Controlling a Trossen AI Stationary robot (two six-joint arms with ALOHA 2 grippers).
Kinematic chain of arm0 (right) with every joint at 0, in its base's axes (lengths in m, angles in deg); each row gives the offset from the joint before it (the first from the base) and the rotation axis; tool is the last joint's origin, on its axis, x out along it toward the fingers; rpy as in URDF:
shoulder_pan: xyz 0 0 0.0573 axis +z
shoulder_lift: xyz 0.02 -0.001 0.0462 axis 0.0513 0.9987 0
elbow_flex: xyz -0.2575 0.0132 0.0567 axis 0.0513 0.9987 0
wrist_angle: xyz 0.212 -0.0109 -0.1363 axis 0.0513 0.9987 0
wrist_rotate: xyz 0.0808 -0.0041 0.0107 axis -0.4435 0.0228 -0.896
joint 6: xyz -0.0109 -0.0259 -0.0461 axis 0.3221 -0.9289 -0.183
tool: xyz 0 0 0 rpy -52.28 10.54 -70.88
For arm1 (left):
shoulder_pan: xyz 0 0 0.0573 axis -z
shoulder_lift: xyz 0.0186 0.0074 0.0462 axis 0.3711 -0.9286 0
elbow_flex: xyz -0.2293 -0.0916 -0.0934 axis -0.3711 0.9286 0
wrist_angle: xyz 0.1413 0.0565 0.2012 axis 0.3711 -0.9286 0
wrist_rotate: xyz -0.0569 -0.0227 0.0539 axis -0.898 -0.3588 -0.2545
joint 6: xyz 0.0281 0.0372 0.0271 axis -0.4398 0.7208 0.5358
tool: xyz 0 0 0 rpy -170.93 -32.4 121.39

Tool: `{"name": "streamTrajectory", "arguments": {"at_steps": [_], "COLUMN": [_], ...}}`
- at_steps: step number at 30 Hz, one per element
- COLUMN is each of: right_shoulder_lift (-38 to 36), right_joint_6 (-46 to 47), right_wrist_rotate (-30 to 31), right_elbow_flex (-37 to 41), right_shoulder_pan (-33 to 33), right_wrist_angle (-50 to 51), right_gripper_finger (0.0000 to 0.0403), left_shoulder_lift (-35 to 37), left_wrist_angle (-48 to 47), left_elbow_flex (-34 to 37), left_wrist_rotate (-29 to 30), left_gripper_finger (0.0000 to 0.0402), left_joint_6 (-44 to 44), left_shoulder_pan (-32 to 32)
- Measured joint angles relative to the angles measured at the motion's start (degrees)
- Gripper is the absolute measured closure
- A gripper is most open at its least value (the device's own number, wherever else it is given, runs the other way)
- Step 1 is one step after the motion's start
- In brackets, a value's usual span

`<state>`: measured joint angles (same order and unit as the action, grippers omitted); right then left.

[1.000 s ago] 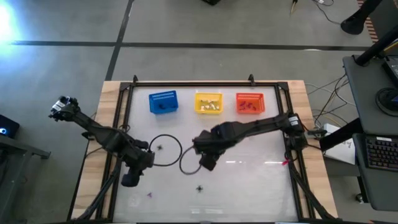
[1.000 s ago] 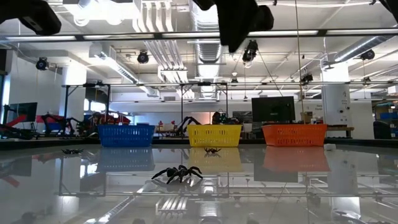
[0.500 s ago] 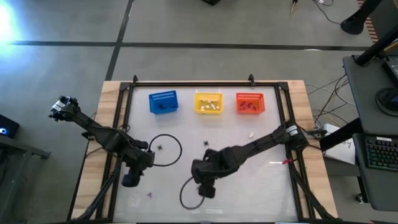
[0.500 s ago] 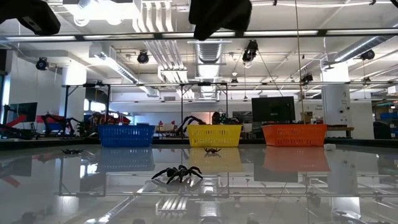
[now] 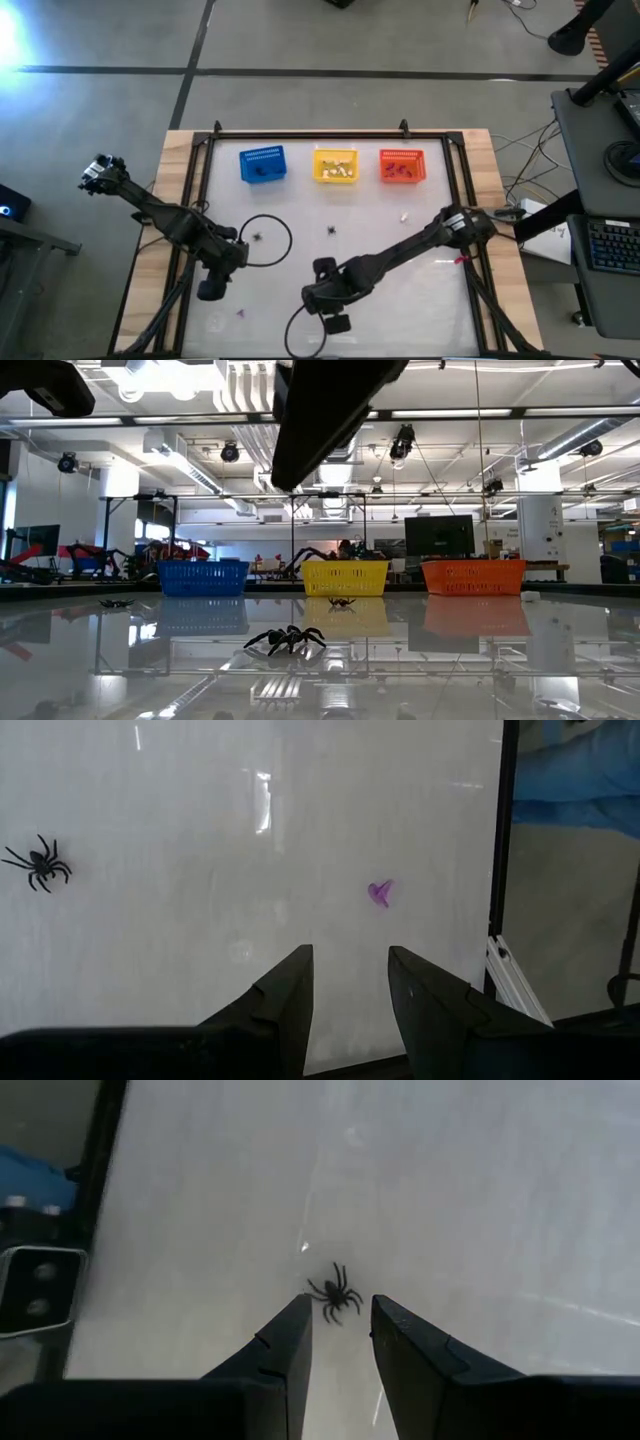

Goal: Sort Halloween decoration
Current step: Put the black spider toy into the blue basket

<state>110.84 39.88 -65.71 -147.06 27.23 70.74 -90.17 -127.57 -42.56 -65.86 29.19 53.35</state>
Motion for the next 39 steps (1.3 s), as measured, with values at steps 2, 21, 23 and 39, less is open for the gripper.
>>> {"name": "streamTrajectory", "arguments": {"at_steps": [2,21,23,39], "right_shoulder_lift": [0.92,6.01,6.05,6.11], "right_joint_6": [-0.6,-1.32,-1.29,0.17], "right_wrist_rotate": [0.04,-0.09,-0.16,0.46], "right_elbow_flex": [0.01,0.13,0.13,3.88], "right_shoulder_pan": [0.07,0.09,0.2,0.23], "right_wrist_angle": [-1.05,-3.4,-2.73,-2.51], "right_gripper_finger": [0.0308,0.0312,0.0312,0.0312], "left_shoulder_lift": [0.0,0.0,0.0,0.0], "left_wrist_angle": [0.03,0.45,0.47,1.0], "left_elbow_flex": [0.0,0.0,0.0,0.0], "left_wrist_rotate": [0.0,0.0,0.0,0.09], "left_gripper_finger": [0.0287,0.0287,0.0287,0.0287], "left_joint_6": [0.0,-0.02,0.01,0.15], "left_shoulder_pan": [0.0,0.0,0.0,0.0]}}
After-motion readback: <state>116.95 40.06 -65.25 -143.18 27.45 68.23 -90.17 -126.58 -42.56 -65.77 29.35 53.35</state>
